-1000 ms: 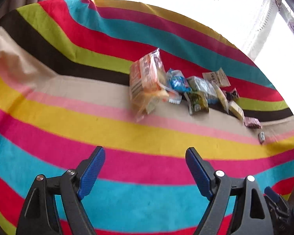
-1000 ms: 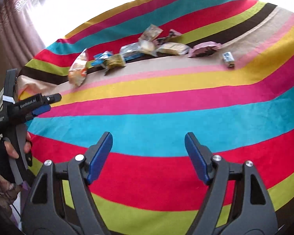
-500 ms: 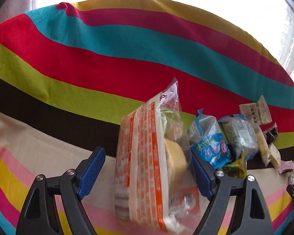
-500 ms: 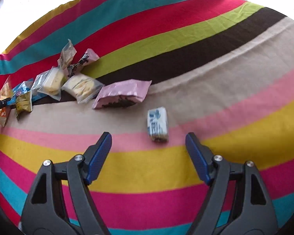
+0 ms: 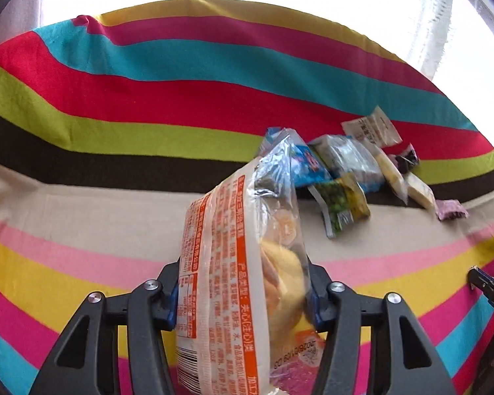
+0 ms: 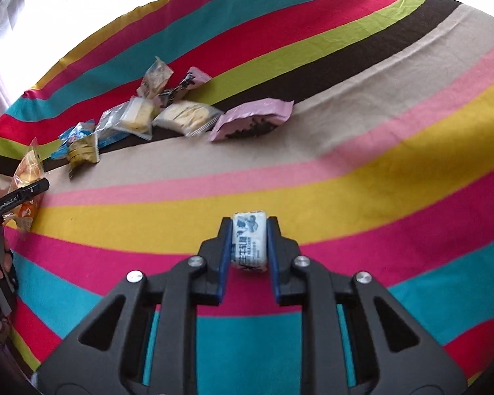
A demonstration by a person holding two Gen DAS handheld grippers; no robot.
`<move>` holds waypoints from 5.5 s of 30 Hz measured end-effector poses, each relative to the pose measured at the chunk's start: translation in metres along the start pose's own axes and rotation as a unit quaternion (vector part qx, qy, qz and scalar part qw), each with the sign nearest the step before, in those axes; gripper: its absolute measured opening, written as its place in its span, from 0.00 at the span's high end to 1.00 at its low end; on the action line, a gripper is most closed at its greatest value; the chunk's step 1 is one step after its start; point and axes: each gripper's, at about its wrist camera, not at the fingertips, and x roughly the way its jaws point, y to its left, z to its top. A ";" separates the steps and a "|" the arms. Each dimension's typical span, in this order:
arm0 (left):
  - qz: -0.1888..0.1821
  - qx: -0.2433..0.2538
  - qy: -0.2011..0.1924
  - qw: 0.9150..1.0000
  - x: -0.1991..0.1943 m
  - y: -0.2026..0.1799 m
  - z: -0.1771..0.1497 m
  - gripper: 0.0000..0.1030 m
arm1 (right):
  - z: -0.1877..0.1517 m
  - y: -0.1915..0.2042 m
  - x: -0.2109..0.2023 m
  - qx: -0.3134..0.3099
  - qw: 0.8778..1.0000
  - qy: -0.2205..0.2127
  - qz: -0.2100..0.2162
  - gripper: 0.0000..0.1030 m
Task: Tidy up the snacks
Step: 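Grasp the clear orange-print bread bag with left while right grasps small white-blue candy, then carry the bread bag and candy off the table toward the box, then open both grippers over the box to drop bread bag and candy, then grasp the yellow-green snack bag with left while right grasps pink candy bar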
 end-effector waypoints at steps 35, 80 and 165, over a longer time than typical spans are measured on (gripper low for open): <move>-0.036 0.042 0.021 0.998 -0.138 -0.024 -0.165 0.46 | -0.120 0.100 -0.084 -0.054 0.995 0.035 0.077 0.77; -0.007 -0.069 -0.015 0.998 -0.256 0.105 -0.220 0.45 | -0.168 0.295 -0.146 -0.271 0.940 0.057 0.200 0.77; -0.007 -0.064 0.030 0.997 0.046 -0.109 0.038 0.18 | 0.077 0.006 0.067 -0.116 0.986 0.054 0.110 0.45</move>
